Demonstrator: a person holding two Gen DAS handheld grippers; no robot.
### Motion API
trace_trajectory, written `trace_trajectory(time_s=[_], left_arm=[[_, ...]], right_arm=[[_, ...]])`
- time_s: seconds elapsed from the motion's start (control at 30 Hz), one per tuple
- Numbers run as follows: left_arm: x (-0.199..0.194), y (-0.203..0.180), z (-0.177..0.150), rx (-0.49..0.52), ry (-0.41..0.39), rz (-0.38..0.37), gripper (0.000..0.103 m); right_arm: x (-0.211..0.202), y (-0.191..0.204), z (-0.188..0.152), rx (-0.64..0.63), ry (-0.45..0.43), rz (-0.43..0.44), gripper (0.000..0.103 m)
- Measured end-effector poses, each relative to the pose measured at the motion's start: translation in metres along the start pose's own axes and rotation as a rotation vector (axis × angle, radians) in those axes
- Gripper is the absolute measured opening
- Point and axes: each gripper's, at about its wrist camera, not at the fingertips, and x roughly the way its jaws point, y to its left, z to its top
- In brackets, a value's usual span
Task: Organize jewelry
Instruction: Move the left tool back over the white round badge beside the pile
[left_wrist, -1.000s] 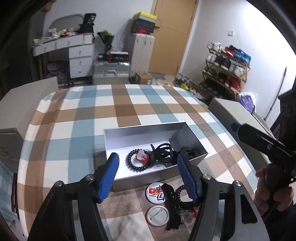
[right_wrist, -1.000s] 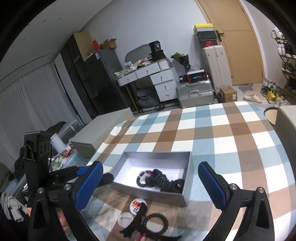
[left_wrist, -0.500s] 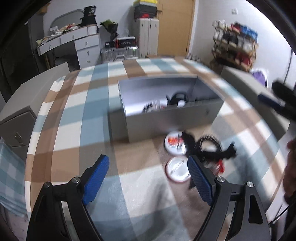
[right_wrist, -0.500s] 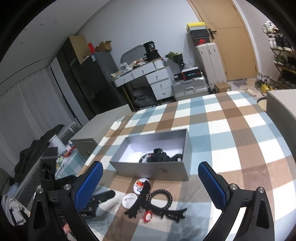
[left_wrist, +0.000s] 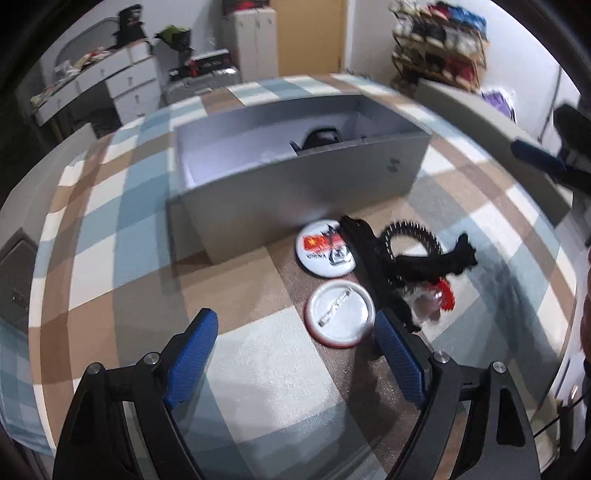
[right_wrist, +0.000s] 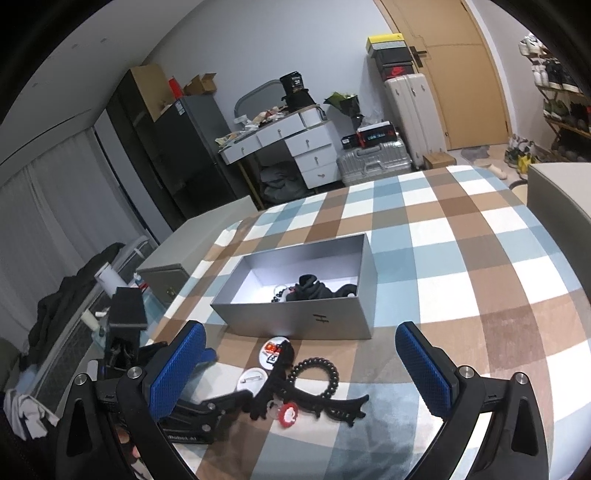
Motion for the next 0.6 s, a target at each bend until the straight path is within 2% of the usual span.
trace_trajectory(time_s=[0.13, 0.23, 0.33, 0.37, 0.4, 0.6], left_arm=[[0.003, -0.008, 0.0, 0.045, 0.011, -0.012, 0.083], [0.004, -0.007, 0.003, 0.04, 0.012, -0.02, 0.082], [0.001, -0.007, 0.005, 0.044, -0.006, -0.036, 0.058], [0.0, -0.009, 0.006, 0.056, -0.007, -0.046, 0.044], [0.0, -0.009, 0.007, 0.065, -0.007, -0.052, 0.038], [-0.002, -0.011, 0.003, 0.06, 0.003, -0.066, 0.037]], right_arm=[[0.002, -0.002, -0.001, 0.006, 0.003, 0.001, 0.103], [0.002, -0.004, -0.002, 0.014, 0.008, 0.006, 0.103], [0.003, -0.004, -0.003, 0.017, 0.012, 0.008, 0.103], [0.003, -0.004, -0.004, 0.017, 0.014, 0.009, 0.103], [0.003, -0.005, -0.005, 0.019, 0.015, 0.009, 0.103], [0.006, -0.006, -0.008, 0.034, 0.036, 0.028, 0.103]])
